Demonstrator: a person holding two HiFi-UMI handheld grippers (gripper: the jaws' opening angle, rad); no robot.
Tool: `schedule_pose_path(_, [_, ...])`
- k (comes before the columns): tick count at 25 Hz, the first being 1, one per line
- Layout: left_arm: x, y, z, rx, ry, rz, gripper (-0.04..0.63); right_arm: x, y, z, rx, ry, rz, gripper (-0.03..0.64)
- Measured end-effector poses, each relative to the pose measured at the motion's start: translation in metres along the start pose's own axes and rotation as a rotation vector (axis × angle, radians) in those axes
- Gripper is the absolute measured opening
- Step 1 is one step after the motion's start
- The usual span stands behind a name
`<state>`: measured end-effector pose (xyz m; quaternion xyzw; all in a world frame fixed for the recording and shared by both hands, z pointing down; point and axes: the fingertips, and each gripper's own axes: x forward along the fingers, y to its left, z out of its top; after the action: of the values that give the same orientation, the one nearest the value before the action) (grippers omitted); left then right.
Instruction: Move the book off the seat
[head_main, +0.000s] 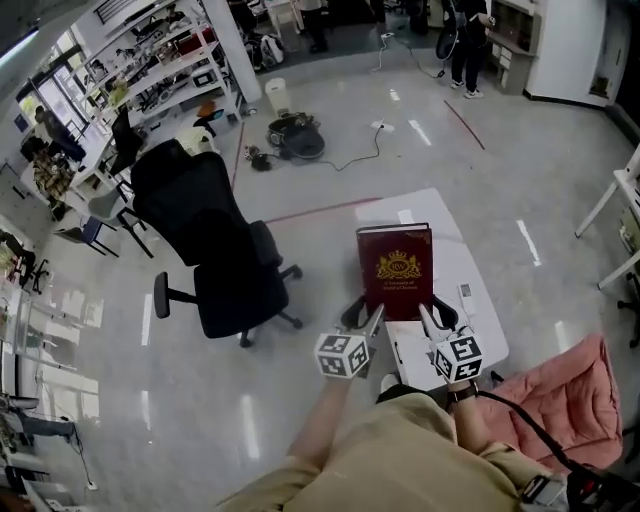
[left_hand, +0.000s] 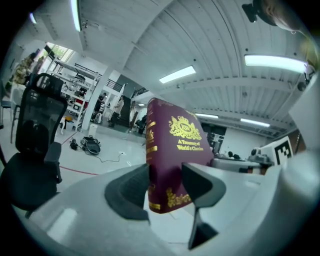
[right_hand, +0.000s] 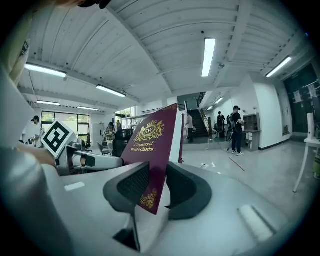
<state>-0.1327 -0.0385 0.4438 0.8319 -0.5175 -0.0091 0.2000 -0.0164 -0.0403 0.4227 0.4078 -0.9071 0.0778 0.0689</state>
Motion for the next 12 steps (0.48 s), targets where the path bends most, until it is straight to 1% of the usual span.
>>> schedule_pose_path(4, [0.063, 0.011, 0.017, 0.011, 0.028, 0.019, 0.196, 0.039, -0.057, 0.009, 0.029, 0.005, 0.008, 0.107])
schedule_pose_path(7, [0.086, 0.033, 0.021, -0.001, 0.052, 0.034, 0.192, 0.071, -0.073, 0.008, 0.046, 0.027, 0.030, 0.107])
schedule_pose_path(9, [0.098, 0.044, 0.015, -0.008, 0.061, 0.040, 0.190, 0.085, -0.082, -0.001, 0.051, 0.038, 0.040, 0.107])
schedule_pose_path(12, [0.127, 0.061, 0.010, -0.016, 0.087, 0.036, 0.187, 0.109, -0.103, -0.009, 0.066, 0.050, 0.029, 0.107])
